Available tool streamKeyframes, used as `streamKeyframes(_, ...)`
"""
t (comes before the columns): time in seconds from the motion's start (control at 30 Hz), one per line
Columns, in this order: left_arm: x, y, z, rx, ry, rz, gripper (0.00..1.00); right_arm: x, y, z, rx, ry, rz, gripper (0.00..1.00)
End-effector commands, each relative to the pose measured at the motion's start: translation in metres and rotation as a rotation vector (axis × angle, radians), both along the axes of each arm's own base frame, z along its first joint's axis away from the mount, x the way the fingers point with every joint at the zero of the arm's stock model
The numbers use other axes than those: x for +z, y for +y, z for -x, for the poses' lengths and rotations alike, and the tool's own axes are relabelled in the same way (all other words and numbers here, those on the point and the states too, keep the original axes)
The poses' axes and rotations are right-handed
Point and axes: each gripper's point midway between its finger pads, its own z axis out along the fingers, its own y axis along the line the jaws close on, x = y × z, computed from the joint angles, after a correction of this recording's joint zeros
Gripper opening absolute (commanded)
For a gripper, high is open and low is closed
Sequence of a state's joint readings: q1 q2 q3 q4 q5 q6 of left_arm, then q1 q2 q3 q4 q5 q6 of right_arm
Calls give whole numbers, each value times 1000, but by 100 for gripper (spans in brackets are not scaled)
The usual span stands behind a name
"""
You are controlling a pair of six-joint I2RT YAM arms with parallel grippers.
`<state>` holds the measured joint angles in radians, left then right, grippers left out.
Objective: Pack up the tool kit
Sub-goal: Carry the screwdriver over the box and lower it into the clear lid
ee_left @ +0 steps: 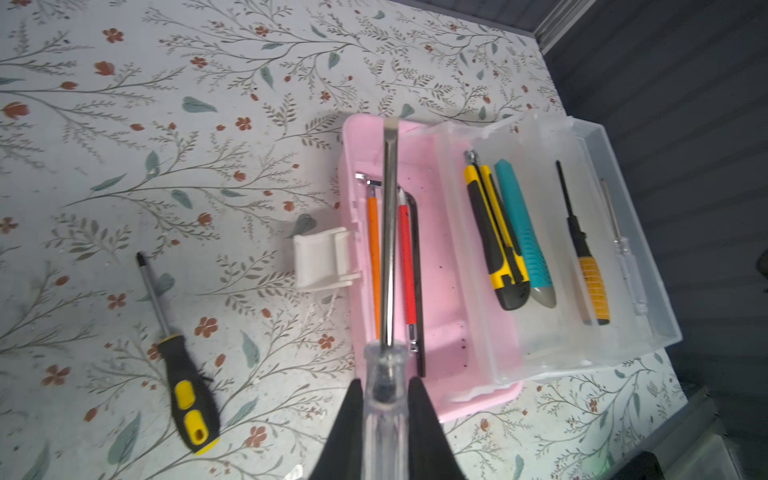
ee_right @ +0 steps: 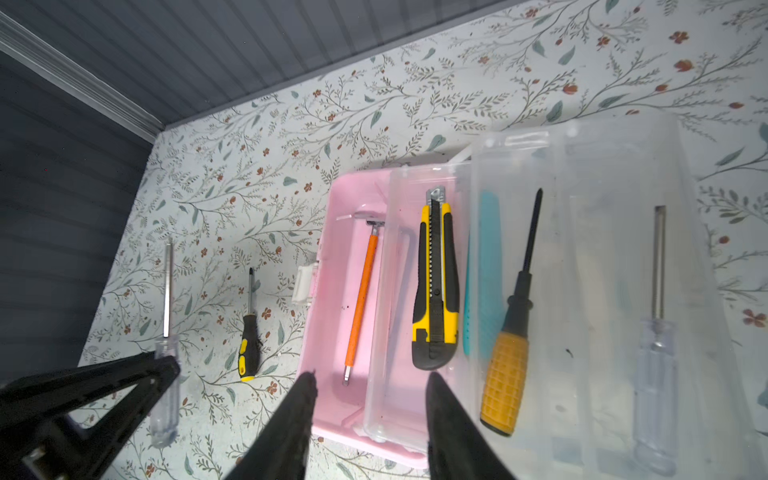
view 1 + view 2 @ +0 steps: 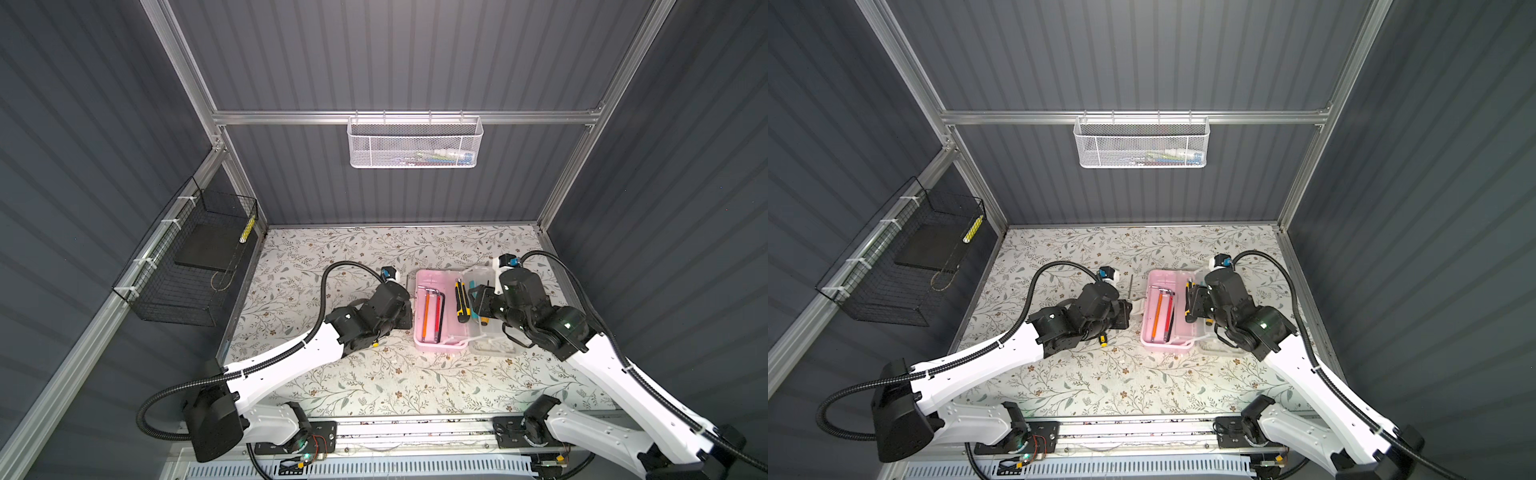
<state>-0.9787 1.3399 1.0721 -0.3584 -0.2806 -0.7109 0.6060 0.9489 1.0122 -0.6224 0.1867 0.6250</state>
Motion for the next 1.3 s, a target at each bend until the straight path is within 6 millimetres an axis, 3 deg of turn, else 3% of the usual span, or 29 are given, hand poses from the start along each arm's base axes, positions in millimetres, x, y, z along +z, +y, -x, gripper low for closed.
streamKeyframes(0.0, 12, -18, -5, -19, -27, 27, 0, 2, -5, 7, 3, 9, 3, 45)
streamKeyframes(0.2, 16, -41, -1, -59, -36, 37, 0, -7, -1, 5, 12, 33, 12, 45)
streamKeyframes(0.47, 29, -72, 2, -108, -54, 68, 0, 4, -11, 4, -7, 12, 33, 45)
streamKeyframes(0.77, 39, -130, 8, -189, -64, 125, 0, 6, -27, 15, -42, 2, 33, 45)
streamKeyframes(0.8, 47, -139, 7, -195, -74, 144, 0, 8, -32, 16, -59, -3, 36, 45)
streamKeyframes(1.0, 33, -178, 5, -239, -43, 190, 0, 17, -58, 28, -132, -22, 62, 45)
streamKeyframes(1.27, 6, -214, 4, -269, 13, 208, 0, 16, -72, 43, -157, -37, 47, 46)
